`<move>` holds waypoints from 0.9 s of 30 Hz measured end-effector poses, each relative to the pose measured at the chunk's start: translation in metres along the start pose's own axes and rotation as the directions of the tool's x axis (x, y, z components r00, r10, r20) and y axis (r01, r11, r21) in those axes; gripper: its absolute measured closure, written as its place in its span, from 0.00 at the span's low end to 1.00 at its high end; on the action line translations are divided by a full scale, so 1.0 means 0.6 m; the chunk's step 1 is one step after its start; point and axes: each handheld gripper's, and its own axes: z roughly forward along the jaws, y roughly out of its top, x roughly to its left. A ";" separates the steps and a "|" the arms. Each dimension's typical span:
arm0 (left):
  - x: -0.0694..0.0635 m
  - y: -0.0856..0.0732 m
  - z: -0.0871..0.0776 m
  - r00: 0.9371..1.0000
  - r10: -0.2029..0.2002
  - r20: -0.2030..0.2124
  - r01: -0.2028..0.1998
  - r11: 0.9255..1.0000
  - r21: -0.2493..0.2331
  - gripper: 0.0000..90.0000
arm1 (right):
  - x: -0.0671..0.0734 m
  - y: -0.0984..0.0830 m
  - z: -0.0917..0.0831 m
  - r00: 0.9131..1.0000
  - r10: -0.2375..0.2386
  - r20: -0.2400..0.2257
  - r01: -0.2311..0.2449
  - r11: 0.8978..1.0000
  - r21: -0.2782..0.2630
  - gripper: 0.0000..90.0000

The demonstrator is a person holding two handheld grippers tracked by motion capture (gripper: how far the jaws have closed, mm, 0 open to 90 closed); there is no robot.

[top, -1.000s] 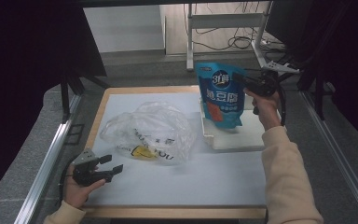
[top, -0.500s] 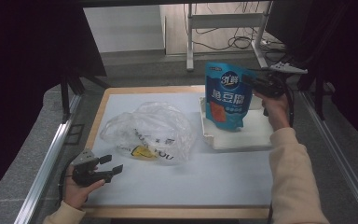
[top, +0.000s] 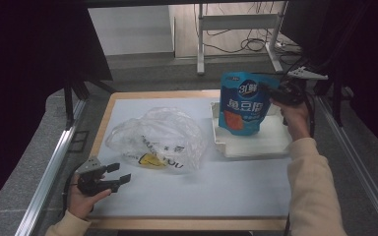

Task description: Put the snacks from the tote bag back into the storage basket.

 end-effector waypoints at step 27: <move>-0.009 0.001 -0.011 1.000 0.007 -0.015 -0.008 1.000 -0.022 0.35 | 0.036 -0.077 -0.076 0.987 0.124 0.106 -0.126 0.992 0.015 0.28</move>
